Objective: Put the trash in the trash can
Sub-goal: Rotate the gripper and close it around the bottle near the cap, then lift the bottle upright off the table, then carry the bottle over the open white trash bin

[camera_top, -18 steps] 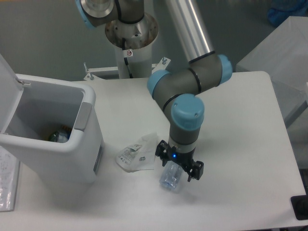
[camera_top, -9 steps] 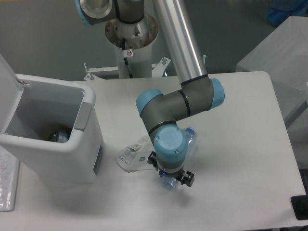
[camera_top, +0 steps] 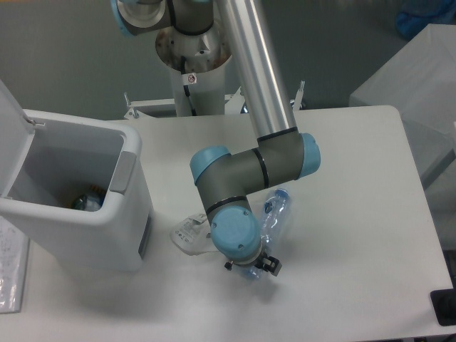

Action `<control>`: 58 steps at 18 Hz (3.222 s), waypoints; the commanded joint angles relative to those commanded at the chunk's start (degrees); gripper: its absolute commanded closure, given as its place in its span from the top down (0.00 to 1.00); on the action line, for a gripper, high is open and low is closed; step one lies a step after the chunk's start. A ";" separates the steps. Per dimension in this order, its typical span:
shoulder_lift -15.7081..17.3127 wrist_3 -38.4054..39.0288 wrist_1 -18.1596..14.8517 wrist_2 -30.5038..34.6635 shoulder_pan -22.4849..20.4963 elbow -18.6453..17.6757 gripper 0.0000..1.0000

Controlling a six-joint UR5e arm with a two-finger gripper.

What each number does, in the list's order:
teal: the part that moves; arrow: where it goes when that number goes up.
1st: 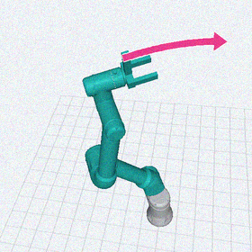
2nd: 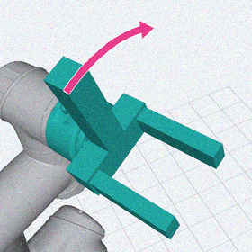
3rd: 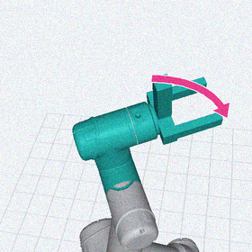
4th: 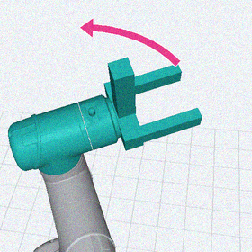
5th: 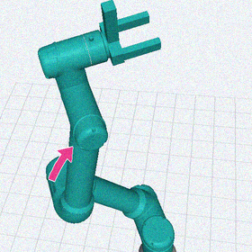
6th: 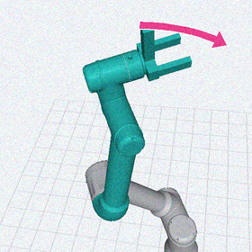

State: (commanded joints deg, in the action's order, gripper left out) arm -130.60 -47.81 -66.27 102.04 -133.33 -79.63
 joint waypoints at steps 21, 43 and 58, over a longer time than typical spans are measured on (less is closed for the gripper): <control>5.70 0.88 5.71 -6.48 -1.66 1.76 0.59; 19.06 13.54 14.41 -77.23 -8.96 10.81 0.59; 29.87 8.03 15.82 -93.34 -6.07 -7.45 0.61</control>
State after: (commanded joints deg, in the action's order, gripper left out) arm -100.73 -39.79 -50.45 8.70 -139.40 -87.08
